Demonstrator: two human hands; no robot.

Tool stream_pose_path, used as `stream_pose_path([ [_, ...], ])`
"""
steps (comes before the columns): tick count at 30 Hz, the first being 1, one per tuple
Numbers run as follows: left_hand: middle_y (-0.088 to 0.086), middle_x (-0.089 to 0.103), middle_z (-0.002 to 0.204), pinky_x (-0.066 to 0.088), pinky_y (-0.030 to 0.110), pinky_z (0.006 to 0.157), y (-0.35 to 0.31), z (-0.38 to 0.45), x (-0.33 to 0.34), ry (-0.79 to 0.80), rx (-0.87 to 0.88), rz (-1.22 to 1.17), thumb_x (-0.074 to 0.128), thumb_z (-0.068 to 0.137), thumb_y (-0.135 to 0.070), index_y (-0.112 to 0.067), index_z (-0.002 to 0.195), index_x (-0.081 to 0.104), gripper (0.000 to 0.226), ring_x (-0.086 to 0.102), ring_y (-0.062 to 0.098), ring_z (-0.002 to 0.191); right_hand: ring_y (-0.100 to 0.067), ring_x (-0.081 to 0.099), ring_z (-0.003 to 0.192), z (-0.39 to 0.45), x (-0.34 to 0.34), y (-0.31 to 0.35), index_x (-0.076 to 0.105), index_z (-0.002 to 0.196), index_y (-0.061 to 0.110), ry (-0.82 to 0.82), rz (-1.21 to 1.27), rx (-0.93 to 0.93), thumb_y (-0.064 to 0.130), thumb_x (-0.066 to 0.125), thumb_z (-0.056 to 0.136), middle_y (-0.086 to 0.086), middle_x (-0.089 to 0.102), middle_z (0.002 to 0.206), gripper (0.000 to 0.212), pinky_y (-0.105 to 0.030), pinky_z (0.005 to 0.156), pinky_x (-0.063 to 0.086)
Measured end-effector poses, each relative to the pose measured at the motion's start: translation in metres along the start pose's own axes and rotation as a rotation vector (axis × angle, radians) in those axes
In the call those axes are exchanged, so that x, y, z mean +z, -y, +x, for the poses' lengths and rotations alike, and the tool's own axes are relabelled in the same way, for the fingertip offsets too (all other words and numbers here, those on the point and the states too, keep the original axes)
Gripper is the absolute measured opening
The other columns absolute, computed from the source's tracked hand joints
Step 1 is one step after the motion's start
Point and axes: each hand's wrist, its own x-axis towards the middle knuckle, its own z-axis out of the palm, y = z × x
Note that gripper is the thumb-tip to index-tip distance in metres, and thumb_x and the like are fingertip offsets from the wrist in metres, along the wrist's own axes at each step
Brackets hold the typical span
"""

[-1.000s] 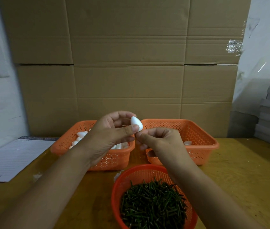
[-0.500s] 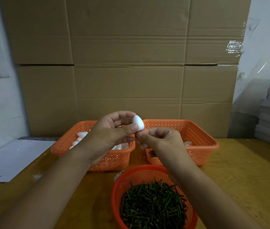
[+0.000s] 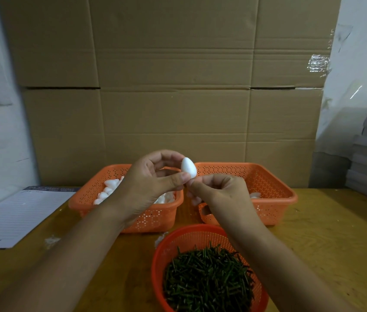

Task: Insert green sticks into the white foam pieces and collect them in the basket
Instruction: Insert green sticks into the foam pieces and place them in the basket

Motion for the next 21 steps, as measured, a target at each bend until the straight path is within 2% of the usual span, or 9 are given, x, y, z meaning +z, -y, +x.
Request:
stream_pose_path([
  [6, 0.01, 0.073, 0.114, 0.057, 0.026, 0.071, 0.0003, 0.0013, -0.0037, -0.025, -0.09, -0.171, 0.075, 0.082, -0.026, -0.017, 0.115, 0.069, 0.036, 0.071, 0.021, 0.099, -0.006, 0.062, 0.06, 0.0, -0.0028, 0.0034, 0.074, 0.084, 0.006, 0.041, 0.06, 0.011, 0.013, 0.065, 0.094, -0.001, 0.073, 0.07, 0.015, -0.018, 0.049, 0.045],
  [10, 0.011, 0.073, 0.115, 0.057, 0.026, 0.073, 0.0004, 0.0011, -0.007, 0.017, -0.135, -0.172, 0.072, 0.086, -0.028, -0.018, 0.119, 0.07, 0.035, 0.07, 0.018, 0.102, -0.007, 0.064, 0.064, -0.0001, -0.0038, 0.0033, 0.074, 0.087, 0.005, 0.117, 0.048, 0.038, 0.017, 0.063, 0.096, -0.001, 0.074, 0.075, 0.018, -0.018, 0.051, 0.047],
  [15, 0.014, 0.074, 0.111, 0.057, 0.027, 0.075, -0.0002, 0.0007, -0.0062, 0.035, -0.133, -0.084, 0.075, 0.086, -0.032, -0.016, 0.112, 0.073, 0.031, 0.07, 0.019, 0.096, -0.008, 0.066, 0.064, -0.0006, -0.0042, 0.004, 0.074, 0.074, 0.016, 0.214, 0.04, 0.066, 0.02, 0.062, 0.095, -0.004, 0.075, 0.077, 0.024, -0.018, 0.052, 0.047],
  [19, 0.009, 0.076, 0.102, 0.057, 0.025, 0.073, 0.0003, -0.0004, -0.0045, 0.02, -0.098, -0.059, 0.076, 0.076, -0.034, -0.024, 0.097, 0.078, 0.024, 0.07, 0.016, 0.089, -0.009, 0.066, 0.064, -0.0006, -0.0043, 0.0038, 0.074, 0.068, 0.021, 0.226, 0.04, 0.078, 0.019, 0.062, 0.095, -0.006, 0.076, 0.079, 0.029, -0.018, 0.052, 0.047],
  [21, 0.01, 0.076, 0.103, 0.058, 0.025, 0.073, 0.0012, -0.0003, -0.004, 0.014, -0.083, -0.059, 0.075, 0.077, -0.033, -0.024, 0.097, 0.077, 0.022, 0.071, 0.016, 0.09, -0.01, 0.066, 0.064, -0.0008, -0.0039, 0.0036, 0.074, 0.07, 0.019, 0.22, 0.044, 0.077, 0.019, 0.062, 0.095, -0.006, 0.076, 0.079, 0.028, -0.018, 0.052, 0.047],
])
